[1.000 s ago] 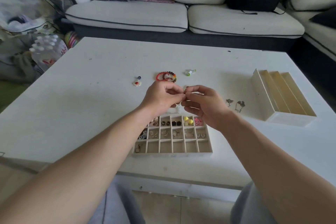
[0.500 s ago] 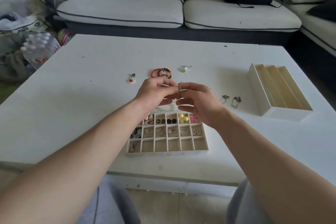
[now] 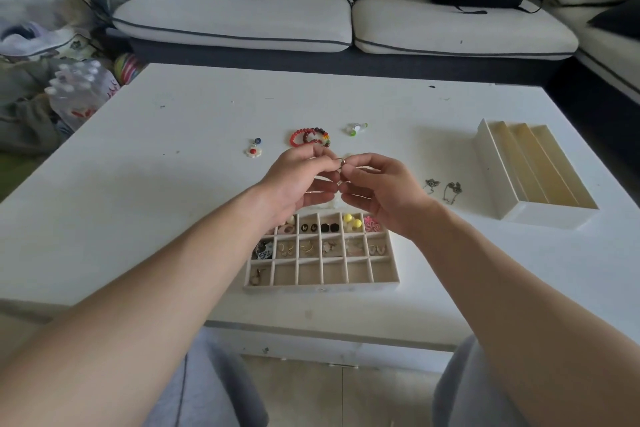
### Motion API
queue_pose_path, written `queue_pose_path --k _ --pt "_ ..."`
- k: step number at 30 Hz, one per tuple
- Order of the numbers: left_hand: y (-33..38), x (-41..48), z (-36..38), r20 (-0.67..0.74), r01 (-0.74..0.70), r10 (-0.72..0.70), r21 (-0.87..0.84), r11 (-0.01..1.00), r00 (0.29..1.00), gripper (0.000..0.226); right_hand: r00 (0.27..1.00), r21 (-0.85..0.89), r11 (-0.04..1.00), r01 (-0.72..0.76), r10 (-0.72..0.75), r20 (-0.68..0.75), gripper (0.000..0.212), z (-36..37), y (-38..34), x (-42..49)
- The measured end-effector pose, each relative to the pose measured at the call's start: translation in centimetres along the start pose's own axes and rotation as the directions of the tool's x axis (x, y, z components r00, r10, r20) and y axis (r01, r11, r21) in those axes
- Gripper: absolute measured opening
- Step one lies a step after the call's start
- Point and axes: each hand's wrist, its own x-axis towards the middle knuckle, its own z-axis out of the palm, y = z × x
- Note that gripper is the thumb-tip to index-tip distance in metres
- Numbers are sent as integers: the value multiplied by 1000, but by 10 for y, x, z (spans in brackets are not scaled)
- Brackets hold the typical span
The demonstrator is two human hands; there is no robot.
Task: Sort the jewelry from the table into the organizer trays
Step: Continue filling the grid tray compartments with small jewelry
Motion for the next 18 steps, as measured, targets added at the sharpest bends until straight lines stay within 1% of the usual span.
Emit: queue_pose_path --k 2,4,7,9,10,14,18 --pt "2 -5 -5 53 -9 11 -25 1000 999 11 999 57 998 -35 33 39 12 2 -2 0" --pt "3 -8 -9 92 -26 29 -31 999 995 12 994 65 996 -60 54 91 13 1 -4 -1" --pt "3 -15 -18 107 -32 32 -8 999 994 8 988 -22 999 -50 52 145 13 3 -8 -3" --pt "2 -19 -24 86 -26 23 42 999 996 2 986 -114 993 -30 48 160 13 7 -8 -4" --pt "0 -20 -28 71 -24 19 71 997 997 4 985 -147 989 -25 49 163 14 9 -7 -4" --pt "-8 -29 -46 34 4 -9 162 987 999 18 980 -206 977 -53 91 176 13 25 -3 -3" --pt "-14 -38 -62 -21 47 -43 264 963 999 17 982 -265 962 -72 115 150 9 42 9 -2"
